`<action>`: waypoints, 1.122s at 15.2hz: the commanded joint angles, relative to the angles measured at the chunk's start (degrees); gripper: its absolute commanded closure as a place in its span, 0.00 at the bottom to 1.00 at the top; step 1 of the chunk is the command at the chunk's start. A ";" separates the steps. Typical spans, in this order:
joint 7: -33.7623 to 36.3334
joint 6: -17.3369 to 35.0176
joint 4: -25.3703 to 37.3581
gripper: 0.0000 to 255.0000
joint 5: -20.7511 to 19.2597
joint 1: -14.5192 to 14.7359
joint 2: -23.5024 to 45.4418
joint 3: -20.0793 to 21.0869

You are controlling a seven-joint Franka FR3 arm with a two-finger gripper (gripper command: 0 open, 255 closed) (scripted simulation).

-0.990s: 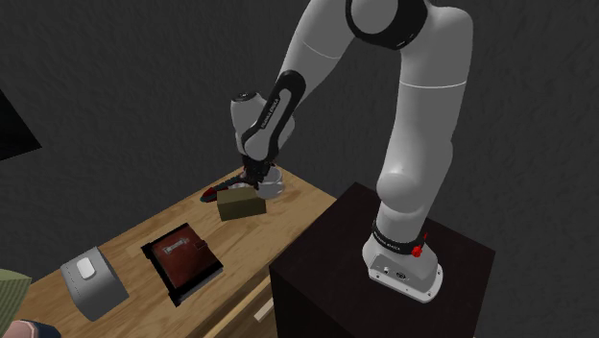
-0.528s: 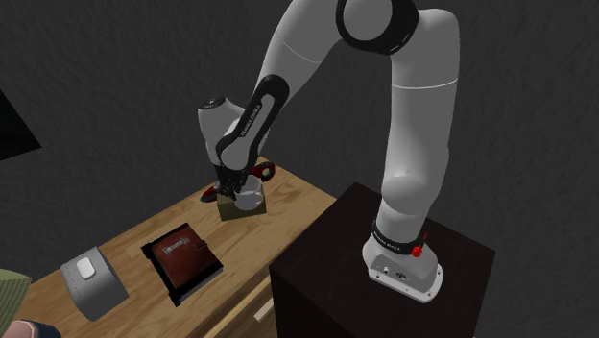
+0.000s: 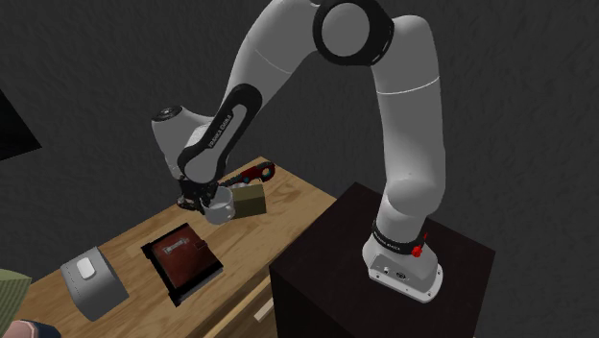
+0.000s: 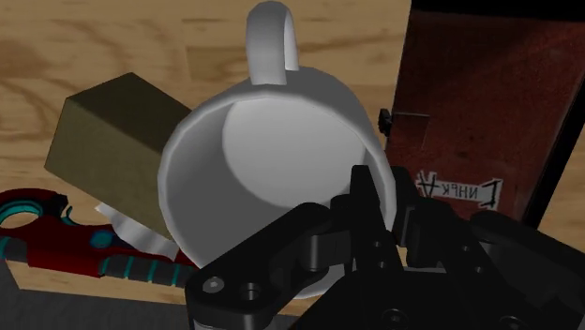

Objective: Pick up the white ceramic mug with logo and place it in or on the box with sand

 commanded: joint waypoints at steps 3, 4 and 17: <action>3.98 -3.93 7.88 1.00 -0.80 3.76 4.54 0.61; 4.86 -5.01 10.07 1.00 -0.98 4.72 5.81 0.72; 10.50 -10.53 27.74 1.00 -3.01 12.04 18.81 0.33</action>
